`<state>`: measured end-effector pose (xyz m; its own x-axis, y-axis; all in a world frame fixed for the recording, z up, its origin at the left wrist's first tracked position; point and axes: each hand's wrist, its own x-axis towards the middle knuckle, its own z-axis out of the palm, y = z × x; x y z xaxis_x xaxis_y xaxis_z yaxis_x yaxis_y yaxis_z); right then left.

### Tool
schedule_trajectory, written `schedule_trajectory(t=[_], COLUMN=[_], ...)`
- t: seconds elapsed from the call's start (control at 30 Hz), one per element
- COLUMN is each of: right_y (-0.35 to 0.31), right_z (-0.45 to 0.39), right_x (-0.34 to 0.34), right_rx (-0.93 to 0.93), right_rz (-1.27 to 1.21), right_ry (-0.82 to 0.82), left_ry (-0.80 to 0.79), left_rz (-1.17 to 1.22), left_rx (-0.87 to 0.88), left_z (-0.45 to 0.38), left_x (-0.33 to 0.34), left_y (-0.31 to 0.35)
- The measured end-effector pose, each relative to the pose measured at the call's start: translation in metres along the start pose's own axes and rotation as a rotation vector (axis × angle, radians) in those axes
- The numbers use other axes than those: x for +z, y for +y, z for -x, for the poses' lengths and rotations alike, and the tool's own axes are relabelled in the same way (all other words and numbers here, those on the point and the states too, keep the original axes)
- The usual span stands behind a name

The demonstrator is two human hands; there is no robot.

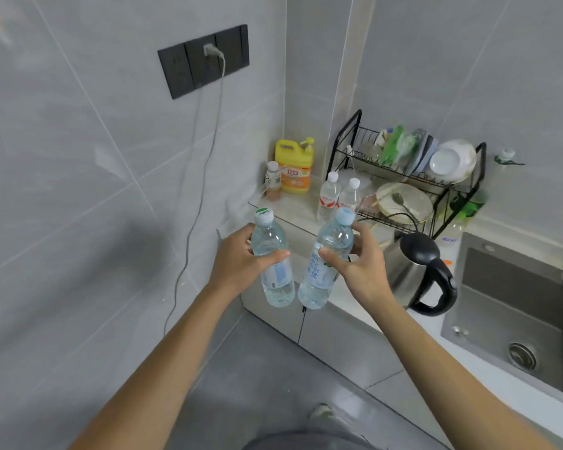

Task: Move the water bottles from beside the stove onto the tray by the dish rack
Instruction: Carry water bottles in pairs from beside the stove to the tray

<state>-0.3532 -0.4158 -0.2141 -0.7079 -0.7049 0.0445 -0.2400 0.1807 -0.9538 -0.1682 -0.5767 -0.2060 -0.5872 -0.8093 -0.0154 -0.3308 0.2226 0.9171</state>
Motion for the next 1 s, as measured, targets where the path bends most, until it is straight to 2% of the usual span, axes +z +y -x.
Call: schedule_trajectory(t=[0.27,0.47,0.8,1.0], right_y=[0.010,0.029,0.074,0.089], right_z=[-0.125,-0.196,-0.230,-0.229], right_x=[0.008,0.003,0.013,0.028], right_rx=[-0.021,-0.017,0.106,0.225], right_rz=[-0.048,0.059,0.106,0.190], right_ry=[0.055,0.072,0.177,0.240], left_ry=[-0.063,-0.100,-0.281,-0.419], left_rz=[-0.101,-0.156,-0.179,-0.336], left_rx=[0.052,0.052,0.126,0.099], left_z=[-0.136,-0.220,-0.302,-0.331], left_x=[0.021,0.046,0.097,0.118], left_y=[0.011,0.017,-0.016,-0.048])
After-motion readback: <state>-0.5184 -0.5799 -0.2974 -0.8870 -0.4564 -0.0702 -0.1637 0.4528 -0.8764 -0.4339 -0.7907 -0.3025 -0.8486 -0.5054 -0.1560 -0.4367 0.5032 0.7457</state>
